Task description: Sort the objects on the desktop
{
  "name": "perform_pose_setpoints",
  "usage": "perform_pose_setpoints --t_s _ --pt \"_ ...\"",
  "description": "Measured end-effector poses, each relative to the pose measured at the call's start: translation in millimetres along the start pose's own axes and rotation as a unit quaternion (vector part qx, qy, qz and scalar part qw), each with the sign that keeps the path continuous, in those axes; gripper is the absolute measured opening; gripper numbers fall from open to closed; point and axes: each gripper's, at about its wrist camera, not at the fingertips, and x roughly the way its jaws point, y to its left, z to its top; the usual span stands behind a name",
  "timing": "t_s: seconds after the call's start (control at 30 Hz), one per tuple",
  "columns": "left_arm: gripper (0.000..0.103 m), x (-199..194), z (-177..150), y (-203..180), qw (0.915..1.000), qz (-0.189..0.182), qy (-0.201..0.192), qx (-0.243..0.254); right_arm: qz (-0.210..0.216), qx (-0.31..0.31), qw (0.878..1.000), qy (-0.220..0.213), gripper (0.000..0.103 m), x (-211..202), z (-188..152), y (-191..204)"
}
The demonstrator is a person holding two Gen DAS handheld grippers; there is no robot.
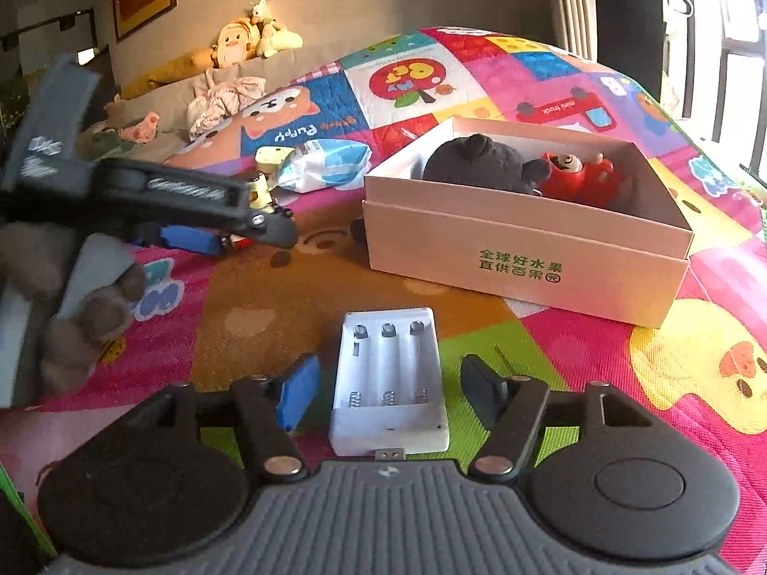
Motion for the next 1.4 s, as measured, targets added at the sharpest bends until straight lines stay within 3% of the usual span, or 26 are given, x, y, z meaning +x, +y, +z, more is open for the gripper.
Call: perform_pose_setpoints --t_s 0.1,0.33,0.47,0.67,0.87,0.93,1.13,1.23,1.3,1.4 --pt "0.094 14.3 11.1 -5.1 0.9992 0.039 -0.009 0.01 0.001 0.0 1.0 -0.006 0.07 -1.1 0.1 -0.1" --pt "0.074 31.0 22.5 -13.3 0.994 0.103 -0.021 0.031 0.008 0.01 1.0 -0.01 0.072 -1.7 -0.1 -4.0" --pt "0.073 13.7 9.9 -15.8 0.9939 0.092 -0.025 0.056 0.011 0.018 1.0 -0.006 0.072 -0.9 -0.7 -5.9" --pt "0.074 -44.1 -45.1 -26.9 0.9906 0.02 0.011 0.135 0.006 0.014 1.0 -0.002 0.073 -0.2 -0.8 -4.0" --pt "0.076 -79.3 -84.3 -19.6 0.9894 0.019 0.018 0.143 -0.014 -0.028 1.0 -0.004 0.073 -1.1 0.4 10.7" --pt "0.085 -83.0 -87.8 -17.3 0.99 0.017 0.018 0.139 -0.022 -0.047 0.999 -0.001 0.072 0.9 2.2 16.5" --pt "0.094 -86.8 -88.3 -17.7 0.9913 0.002 0.006 0.132 -0.042 -0.053 0.997 0.029 0.064 12.6 16.5 19.8" --pt "0.094 -85.1 -84.0 -20.1 0.9917 0.005 -0.003 0.129 -0.046 -0.047 0.997 0.049 0.062 18.9 17.2 18.4" --pt "0.094 -81.5 -79.3 -23.4 0.9918 0.004 -0.008 0.127 -0.038 -0.041 0.997 0.052 0.047 18.1 16.5 17.5" --pt "0.09 -72.1 -74.7 -31.3 0.9909 0.02 -0.011 0.133 -0.026 -0.037 0.997 0.062 0.048 15.1 18.4 18.5"
